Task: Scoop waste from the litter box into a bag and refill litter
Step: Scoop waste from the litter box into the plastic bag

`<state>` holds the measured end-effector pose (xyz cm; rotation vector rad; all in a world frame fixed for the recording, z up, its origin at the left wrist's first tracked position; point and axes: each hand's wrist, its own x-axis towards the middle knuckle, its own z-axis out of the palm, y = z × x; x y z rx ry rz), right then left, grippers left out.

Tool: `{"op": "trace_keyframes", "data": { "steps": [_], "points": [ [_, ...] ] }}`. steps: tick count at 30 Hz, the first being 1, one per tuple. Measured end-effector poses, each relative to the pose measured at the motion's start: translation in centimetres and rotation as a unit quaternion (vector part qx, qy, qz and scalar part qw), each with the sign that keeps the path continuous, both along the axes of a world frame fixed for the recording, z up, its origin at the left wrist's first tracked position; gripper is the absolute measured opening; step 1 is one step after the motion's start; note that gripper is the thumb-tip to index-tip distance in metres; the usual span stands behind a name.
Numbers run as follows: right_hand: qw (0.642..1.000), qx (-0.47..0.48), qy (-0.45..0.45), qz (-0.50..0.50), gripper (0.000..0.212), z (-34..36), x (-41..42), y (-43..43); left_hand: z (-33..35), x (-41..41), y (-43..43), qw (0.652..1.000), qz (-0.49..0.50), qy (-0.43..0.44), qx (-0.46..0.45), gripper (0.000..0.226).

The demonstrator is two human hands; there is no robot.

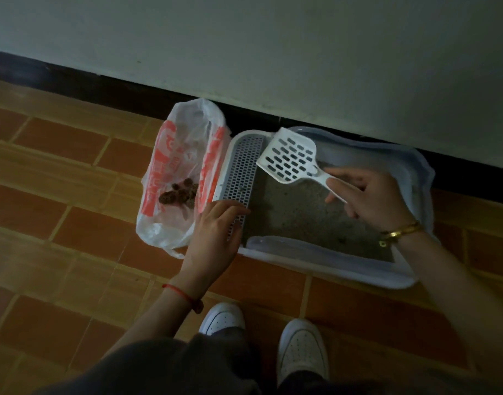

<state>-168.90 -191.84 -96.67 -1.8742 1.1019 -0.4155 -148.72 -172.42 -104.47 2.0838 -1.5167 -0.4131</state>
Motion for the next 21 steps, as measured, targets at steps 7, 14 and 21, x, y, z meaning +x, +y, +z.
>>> {"op": "trace_keyframes", "data": {
  "steps": [7, 14, 21],
  "points": [
    [0.996, 0.025, 0.072, -0.053, 0.024, -1.4, -6.3, -1.2, 0.0, -1.4, -2.1, 0.999, -0.028, -0.015, -0.017, 0.031],
    [0.971, -0.083, 0.225, -0.017, 0.020, -0.7, -8.8, -1.3, -0.8, -2.1, -3.0, 0.999, -0.045, -0.018, -0.018, 0.028],
    [0.930, -0.092, 0.354, 0.042, 0.022, 1.7, -9.1, -1.6, -0.7, -2.6, -3.6, 0.999, -0.048, -0.015, -0.015, 0.028]
  ]
}}
